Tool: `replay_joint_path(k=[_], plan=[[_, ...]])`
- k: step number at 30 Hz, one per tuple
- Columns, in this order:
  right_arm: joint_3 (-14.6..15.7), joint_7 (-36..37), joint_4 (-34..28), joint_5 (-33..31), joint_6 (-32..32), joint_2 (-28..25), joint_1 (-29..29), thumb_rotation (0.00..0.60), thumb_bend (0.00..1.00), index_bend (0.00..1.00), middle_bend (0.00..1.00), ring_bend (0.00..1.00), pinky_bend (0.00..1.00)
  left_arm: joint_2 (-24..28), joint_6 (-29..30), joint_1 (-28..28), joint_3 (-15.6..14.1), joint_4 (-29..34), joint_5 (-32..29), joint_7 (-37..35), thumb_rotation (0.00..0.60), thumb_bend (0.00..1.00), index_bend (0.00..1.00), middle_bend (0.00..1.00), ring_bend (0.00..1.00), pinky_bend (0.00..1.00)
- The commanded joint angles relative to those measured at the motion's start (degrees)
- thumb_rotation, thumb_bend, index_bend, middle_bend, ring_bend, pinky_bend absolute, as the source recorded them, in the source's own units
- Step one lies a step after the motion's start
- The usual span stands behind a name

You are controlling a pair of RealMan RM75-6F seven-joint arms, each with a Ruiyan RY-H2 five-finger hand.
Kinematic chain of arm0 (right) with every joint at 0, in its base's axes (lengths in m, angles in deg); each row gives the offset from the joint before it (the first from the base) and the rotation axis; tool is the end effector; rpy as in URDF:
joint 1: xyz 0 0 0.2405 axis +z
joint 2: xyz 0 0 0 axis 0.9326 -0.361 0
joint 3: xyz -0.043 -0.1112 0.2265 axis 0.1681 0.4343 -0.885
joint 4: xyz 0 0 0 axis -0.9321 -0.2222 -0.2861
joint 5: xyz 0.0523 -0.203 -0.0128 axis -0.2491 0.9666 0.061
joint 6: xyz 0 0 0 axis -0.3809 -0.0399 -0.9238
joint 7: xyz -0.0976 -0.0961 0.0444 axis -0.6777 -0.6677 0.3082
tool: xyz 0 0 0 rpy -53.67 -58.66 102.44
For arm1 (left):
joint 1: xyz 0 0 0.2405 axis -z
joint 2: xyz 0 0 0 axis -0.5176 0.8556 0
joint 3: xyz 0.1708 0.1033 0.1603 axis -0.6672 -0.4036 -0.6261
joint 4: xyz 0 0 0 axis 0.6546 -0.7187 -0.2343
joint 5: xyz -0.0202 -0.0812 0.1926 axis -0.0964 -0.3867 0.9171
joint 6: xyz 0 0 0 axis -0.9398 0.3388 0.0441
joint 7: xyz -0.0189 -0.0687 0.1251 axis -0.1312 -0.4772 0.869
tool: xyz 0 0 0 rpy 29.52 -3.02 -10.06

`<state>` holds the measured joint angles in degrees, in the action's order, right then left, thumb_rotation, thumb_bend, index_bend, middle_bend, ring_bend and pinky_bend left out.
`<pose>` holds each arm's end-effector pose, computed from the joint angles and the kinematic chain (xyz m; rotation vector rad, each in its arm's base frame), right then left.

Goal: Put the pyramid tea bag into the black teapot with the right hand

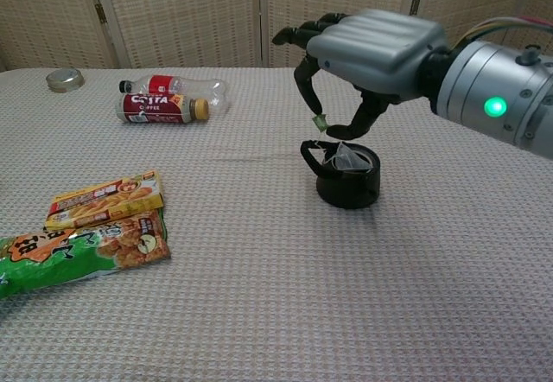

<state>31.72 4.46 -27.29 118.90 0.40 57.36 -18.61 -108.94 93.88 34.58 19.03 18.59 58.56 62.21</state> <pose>-0.0685 -0.3143 -0.0008 2.0515 -0.3460 0.9118 -0.3306 0.1695 0.2052 -1.3496 -0.9584 -0.9990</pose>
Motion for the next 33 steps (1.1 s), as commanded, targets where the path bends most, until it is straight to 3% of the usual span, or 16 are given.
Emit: replay_joint_path(k=[1, 4, 6, 13, 18, 20, 22, 24, 26, 28, 33], plan=[[2.06, -2.40, -0.72, -1.30, -3.41, 0.02, 0.60, 0.600, 0.14, 0.39, 0.00, 0.00, 0.00, 0.09, -0.02, -0.08, -0.03, -0.05, -0.09, -0.16, 0.600, 0.20, 0.00, 0.00, 0.00, 0.06], [3.33, -4.07, -2.03, -3.60, -6.81, -0.94, 1.46, 0.600, 0.07, 0.11, 0.00, 0.00, 0.00, 0.25, -0.14, -0.09, -0.03, -0.09, -0.17, -0.59, 0.600, 0.20, 0.00, 0.00, 0.00, 0.06], [3.69, -4.46, -3.65, -5.00, -8.29, -2.11, 1.87, 0.600, 0.04, 0.02, 0.00, 0.00, 0.00, 0.30, 0.03, -0.16, -0.01, -0.15, -0.11, -0.86, 0.600, 0.20, 0.00, 0.00, 0.00, 0.06], [3.99, -2.31, -13.80, -4.72, -7.08, -11.11, 0.63, 0.600, 0.04, 0.00, 0.00, 0.00, 0.00, 0.09, 0.23, -0.29, -0.11, -0.08, 0.09, 0.01, 0.600, 0.20, 0.00, 0.00, 0.00, 0.06], [2.85, 1.76, -17.01, -2.81, -3.17, -17.42, -1.96, 0.600, 0.17, 0.00, 0.00, 0.01, 0.03, -0.24, 0.08, -0.28, -0.11, 0.55, -0.06, 1.90, 0.600, 0.20, 0.00, 0.00, 0.00, 0.06], [2.48, 3.42, -17.27, -3.04, -3.22, -19.50, -2.40, 0.600, 0.31, 0.00, 0.00, 0.15, 0.28, -0.41, 0.04, -0.24, -0.07, 0.88, -0.12, 2.78, 0.600, 0.20, 0.00, 0.00, 0.00, 0.06], [2.12, 4.92, -16.97, -3.99, -4.22, -21.40, -2.43, 0.600, 0.46, 0.03, 0.02, 0.40, 0.59, -0.63, -0.02, -0.16, -0.01, 1.24, -0.17, 3.80, 0.600, 0.20, 0.00, 0.00, 0.00, 0.06], [1.88, 5.55, -16.54, -5.92, -5.83, -22.85, -1.98, 0.600, 0.63, 0.12, 0.08, 0.63, 0.81, -0.77, -0.23, -0.05, 0.02, 1.52, -0.24, 4.47, 0.600, 0.20, 0.00, 0.00, 0.00, 0.06], [1.69, 5.24, -16.30, -9.00, -8.02, -24.25, -0.95, 0.600, 0.76, 0.16, 0.12, 0.74, 0.90, -0.87, -0.58, 0.14, 0.09, 1.71, -0.40, 4.95, 0.600, 0.20, 0.00, 0.00, 0.00, 0.06], [1.57, 4.77, -16.55, -12.97, -10.66, -25.47, 0.52, 0.600, 0.82, 0.17, 0.13, 0.78, 0.93, -0.91, -1.11, 0.39, 0.16, 1.81, -0.64, 5.19, 0.600, 0.20, 0.00, 0.00, 0.00, 0.06], [2.30, 3.00, -15.44, -22.48, -17.25, -26.17, 5.48, 0.600, 0.88, 0.20, 0.15, 0.81, 0.95, -0.78, -2.26, 0.93, 0.27, 1.79, -1.07, 5.04, 0.600, 0.20, 0.00, 0.00, 0.00, 0.06]])
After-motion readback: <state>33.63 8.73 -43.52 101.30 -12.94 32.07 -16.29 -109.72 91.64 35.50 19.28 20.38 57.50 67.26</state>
